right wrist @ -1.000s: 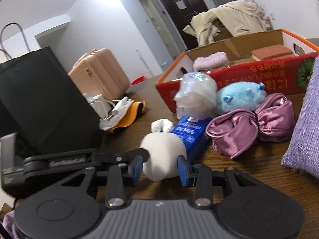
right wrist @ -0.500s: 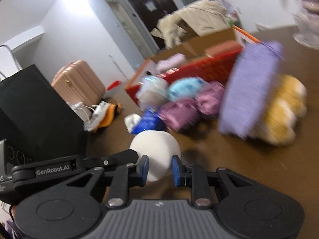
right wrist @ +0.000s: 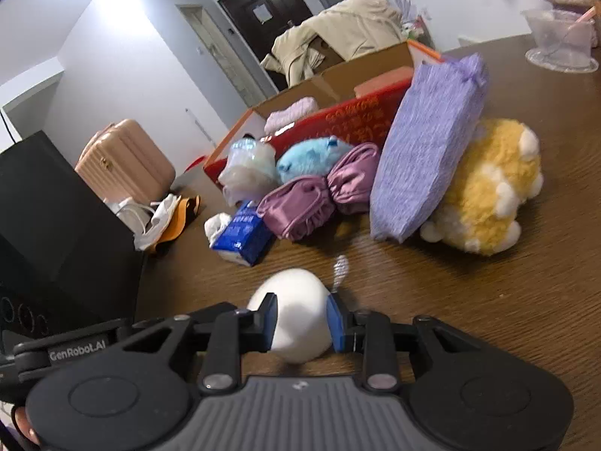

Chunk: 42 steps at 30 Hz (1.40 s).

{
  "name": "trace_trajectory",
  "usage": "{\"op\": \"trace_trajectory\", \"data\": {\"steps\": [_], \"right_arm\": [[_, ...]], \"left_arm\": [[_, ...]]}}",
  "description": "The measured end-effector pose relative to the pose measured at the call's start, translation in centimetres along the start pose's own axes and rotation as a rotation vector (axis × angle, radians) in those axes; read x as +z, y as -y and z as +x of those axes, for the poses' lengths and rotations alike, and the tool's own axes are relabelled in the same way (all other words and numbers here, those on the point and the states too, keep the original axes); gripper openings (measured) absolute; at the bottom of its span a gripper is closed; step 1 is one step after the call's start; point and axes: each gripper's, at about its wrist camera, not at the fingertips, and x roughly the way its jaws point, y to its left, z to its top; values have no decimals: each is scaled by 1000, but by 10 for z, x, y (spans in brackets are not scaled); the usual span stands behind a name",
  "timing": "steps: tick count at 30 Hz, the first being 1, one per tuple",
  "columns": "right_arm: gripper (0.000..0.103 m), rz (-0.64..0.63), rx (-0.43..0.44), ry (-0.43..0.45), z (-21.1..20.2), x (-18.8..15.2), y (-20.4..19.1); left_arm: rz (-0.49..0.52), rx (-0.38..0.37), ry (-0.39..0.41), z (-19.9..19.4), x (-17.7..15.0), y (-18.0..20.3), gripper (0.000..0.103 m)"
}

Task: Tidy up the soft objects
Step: 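Grasp the white round sponge with the left gripper and lift it, then place the white sponge in the box with the left gripper while the right gripper grasps the clear plastic bag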

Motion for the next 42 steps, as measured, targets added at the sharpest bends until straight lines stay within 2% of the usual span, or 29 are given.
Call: {"op": "trace_trajectory", "data": {"steps": [2, 4, 6, 12, 15, 19, 21, 23, 25, 28, 31, 34, 36, 37, 39, 41, 42], "right_arm": [[27, 8, 10, -9, 6, 0, -1], [24, 14, 31, -15, 8, -1, 0], [23, 7, 33, -17, 8, -1, -1], [21, 4, 40, 9, -1, 9, -3], [21, -37, 49, 66, -11, 29, -15], [21, -98, 70, 127, -12, 79, -28], [20, -118, 72, 138, -8, 96, -33], [20, -131, 73, 126, -1, 102, -34], [20, -115, 79, 87, 8, 99, -28], [20, -49, 109, -5, 19, 81, -16], [20, -44, 133, -81, 26, 54, -13], [22, -35, 127, -122, 40, 42, -8], [23, -44, 107, -128, 42, 43, -8], [24, -54, 99, -110, 37, 45, -8], [29, -84, 94, -60, 23, 54, -9], [36, -111, 82, 6, 8, 67, -10], [42, -133, 68, 35, 4, 74, -13]], "left_arm": [[-20, -7, -17, 3, 0, -2, 38], [-32, -19, -26, 7, -1, -4, 30], [-34, -13, -25, 9, 0, -4, 26], [-4, -13, 3, 5, 9, 10, 23], [37, -17, 58, -1, 30, 30, 23], [76, -19, 148, 1, 69, 49, 23], [72, -21, 160, 4, 78, 50, 22], [67, -11, 161, 6, 79, 48, 22], [51, 11, 122, 12, 73, 39, 22], [41, 33, 63, 5, 54, 25, 22], [55, 77, 20, 1, 32, 13, 24], [56, 116, 13, 8, 25, 3, 31], [88, 148, 29, 11, 22, 5, 55], [131, 160, 40, 10, 20, 9, 59], [215, 159, 70, 6, 16, 20, 76], [303, 173, 109, 7, 12, 35, 86], [344, 189, 124, 11, 11, 42, 86]]}}
